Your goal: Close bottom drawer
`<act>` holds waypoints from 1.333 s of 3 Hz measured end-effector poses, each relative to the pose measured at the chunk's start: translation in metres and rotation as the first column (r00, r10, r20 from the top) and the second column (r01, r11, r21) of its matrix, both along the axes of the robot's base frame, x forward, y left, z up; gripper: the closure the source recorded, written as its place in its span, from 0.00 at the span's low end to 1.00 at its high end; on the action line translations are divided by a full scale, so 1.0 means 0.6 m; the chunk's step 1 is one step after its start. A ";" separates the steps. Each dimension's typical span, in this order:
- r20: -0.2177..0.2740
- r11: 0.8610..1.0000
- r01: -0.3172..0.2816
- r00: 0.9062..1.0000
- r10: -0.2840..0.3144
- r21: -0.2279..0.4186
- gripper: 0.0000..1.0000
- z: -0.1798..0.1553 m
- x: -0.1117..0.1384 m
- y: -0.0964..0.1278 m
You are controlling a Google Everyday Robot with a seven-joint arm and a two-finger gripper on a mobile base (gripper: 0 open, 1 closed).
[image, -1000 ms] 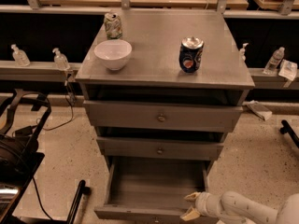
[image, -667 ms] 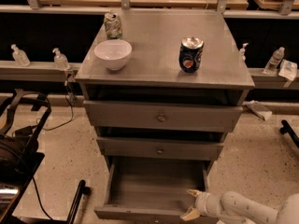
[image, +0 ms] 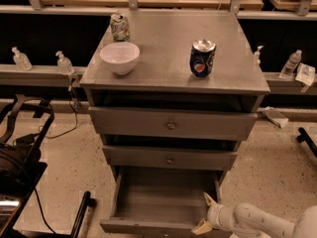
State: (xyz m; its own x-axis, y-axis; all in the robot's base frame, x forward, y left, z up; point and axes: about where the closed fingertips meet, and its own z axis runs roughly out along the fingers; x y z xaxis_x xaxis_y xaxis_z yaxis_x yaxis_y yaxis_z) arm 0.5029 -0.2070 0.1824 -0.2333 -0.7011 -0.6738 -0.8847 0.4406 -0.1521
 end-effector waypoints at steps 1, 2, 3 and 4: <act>0.037 1.000 -0.002 0.999 0.003 -0.010 0.00 0.042 -0.007 0.019; 0.123 0.999 -0.035 0.992 0.035 -0.007 0.03 0.147 -0.054 0.078; 0.159 0.997 -0.043 0.987 0.032 0.067 0.33 0.159 -0.084 0.113; 0.155 0.997 -0.046 0.987 0.036 0.061 0.55 0.158 -0.082 0.113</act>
Offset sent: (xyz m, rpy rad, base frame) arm -0.0613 0.0727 0.1357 -0.0148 -0.1638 0.0589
